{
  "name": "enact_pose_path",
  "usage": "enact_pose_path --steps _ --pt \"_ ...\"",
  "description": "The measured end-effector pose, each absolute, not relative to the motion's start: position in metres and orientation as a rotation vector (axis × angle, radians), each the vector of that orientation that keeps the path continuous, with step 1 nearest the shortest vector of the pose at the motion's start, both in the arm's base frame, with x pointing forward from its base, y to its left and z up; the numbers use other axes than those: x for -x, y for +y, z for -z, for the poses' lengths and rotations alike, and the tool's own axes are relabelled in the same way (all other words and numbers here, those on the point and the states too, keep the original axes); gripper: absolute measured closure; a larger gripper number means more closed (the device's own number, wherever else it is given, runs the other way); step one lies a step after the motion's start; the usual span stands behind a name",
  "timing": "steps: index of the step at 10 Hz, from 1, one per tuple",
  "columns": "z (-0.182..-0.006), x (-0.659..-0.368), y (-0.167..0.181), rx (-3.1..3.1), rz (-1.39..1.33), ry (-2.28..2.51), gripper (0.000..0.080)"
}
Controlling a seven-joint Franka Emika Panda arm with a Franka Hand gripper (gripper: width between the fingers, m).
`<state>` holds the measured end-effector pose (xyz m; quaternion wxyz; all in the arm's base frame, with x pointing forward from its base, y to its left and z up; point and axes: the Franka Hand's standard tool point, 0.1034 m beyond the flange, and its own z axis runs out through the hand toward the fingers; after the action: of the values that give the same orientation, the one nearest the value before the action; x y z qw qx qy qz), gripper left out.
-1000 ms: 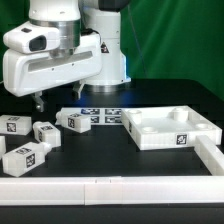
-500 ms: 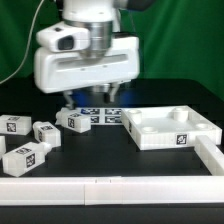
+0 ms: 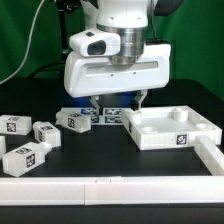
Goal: Assemble one leg
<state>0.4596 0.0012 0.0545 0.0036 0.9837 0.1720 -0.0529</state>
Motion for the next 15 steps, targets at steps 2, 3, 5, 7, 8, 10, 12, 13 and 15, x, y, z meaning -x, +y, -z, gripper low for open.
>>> enact_pose_path --steps 2,3,5,7,8,10,12,13,15 --pt "-0.051 -0.449 0.014 -3.087 0.15 0.486 0.015" --pt "-0.043 -0.445 0.025 -3.084 0.119 0.488 0.015" --pt "-0.021 -0.441 0.04 -3.08 0.07 0.495 0.015" --pt "-0.018 -0.441 0.042 -3.077 0.064 0.511 0.015" --pt "-0.018 -0.441 0.042 -3.077 0.064 0.511 0.015" --pt "-0.017 -0.441 0.042 -3.077 0.066 0.512 0.0239" --pt "-0.017 -0.441 0.042 -3.077 0.066 0.512 0.0584" --pt "-0.017 -0.441 0.042 -3.077 0.066 0.512 0.0584" --pt "-0.023 -0.436 0.033 -3.08 0.066 0.482 0.0748"
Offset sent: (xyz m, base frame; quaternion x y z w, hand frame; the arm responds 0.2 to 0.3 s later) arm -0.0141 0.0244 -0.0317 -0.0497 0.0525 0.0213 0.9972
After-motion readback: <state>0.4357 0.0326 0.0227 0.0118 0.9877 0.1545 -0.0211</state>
